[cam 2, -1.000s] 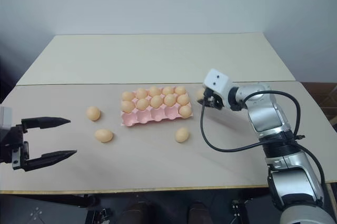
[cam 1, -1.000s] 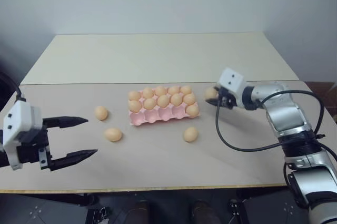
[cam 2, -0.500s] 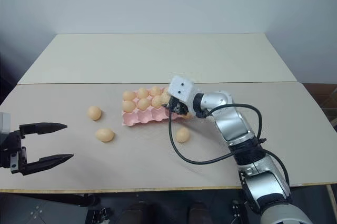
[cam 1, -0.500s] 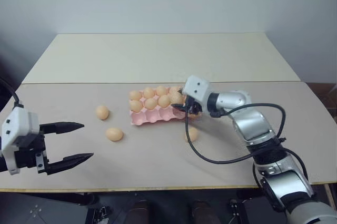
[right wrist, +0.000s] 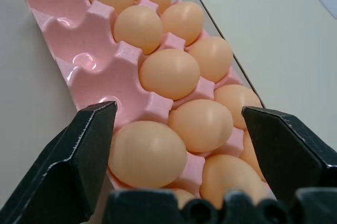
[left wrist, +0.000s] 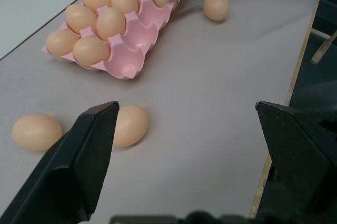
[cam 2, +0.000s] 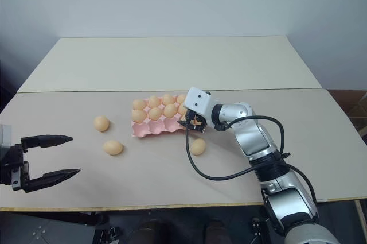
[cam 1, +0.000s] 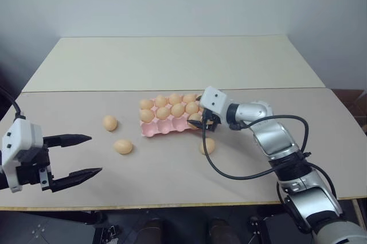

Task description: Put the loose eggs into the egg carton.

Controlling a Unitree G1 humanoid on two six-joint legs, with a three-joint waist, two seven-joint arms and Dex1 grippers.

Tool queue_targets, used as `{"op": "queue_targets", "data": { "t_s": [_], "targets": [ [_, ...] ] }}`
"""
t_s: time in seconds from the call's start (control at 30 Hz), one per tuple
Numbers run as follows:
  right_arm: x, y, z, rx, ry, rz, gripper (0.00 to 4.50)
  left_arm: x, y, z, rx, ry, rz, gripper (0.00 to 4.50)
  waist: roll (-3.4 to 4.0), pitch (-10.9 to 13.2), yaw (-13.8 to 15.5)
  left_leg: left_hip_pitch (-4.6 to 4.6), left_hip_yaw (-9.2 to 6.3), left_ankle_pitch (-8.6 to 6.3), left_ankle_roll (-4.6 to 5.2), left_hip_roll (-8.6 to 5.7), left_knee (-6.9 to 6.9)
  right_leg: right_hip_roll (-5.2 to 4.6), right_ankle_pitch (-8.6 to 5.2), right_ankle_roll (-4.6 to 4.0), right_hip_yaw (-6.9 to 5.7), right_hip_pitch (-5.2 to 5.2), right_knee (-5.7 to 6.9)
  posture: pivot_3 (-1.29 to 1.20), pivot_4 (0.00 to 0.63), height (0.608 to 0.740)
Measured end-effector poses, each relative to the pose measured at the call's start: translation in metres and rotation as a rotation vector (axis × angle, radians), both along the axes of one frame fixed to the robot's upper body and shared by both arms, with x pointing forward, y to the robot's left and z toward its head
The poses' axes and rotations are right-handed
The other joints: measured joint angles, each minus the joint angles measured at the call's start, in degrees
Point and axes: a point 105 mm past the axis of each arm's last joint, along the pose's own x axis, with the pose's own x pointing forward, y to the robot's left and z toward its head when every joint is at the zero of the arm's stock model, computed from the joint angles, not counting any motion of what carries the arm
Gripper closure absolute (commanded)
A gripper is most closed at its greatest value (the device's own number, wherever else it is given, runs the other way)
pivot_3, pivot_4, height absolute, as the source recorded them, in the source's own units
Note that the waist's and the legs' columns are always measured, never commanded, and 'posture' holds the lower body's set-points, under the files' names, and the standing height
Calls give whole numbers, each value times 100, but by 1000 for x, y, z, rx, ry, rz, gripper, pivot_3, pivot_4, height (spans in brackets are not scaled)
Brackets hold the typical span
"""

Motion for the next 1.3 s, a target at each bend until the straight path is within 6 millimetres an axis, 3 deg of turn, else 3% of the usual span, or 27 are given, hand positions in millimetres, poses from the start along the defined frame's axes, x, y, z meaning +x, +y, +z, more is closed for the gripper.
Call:
{"op": "queue_targets", "data": {
  "t_s": [0.17,0.47,0.7,0.97,1.3],
  "targets": [
    [-13,-11,5,-7,2,13,31,1,-1,2,1,-12,-6,0,0,0,9,-1,-1,0,0,0,-1,-2,0,0,0,0,-1,0,150,740],
    [-84,-86,43,-70,187,98,31,0,-2,3,2,-8,-19,0,-3,2,100,7,-11,-1,2,3,-2,-4,0,0,-11,21,-18,0,150,740],
    [-110,-121,38,-154,279,72,31,0,-2,4,9,-8,-24,0,-5,1,74,23,-3,-1,2,4,-6,1,-1,0,0,31,-16,0,150,740],
    [-111,-134,42,-175,269,32,31,1,-2,5,13,-13,-22,0,-6,2,86,22,-2,-1,2,5,-7,0,-1,0,1,30,-18,0,150,740],
    [-108,-123,40,-140,239,35,31,2,-12,10,11,-39,-52,0,-6,2,85,22,-2,-1,2,6,-7,0,-1,0,1,29,-16,0,150,740]
  ]
}}
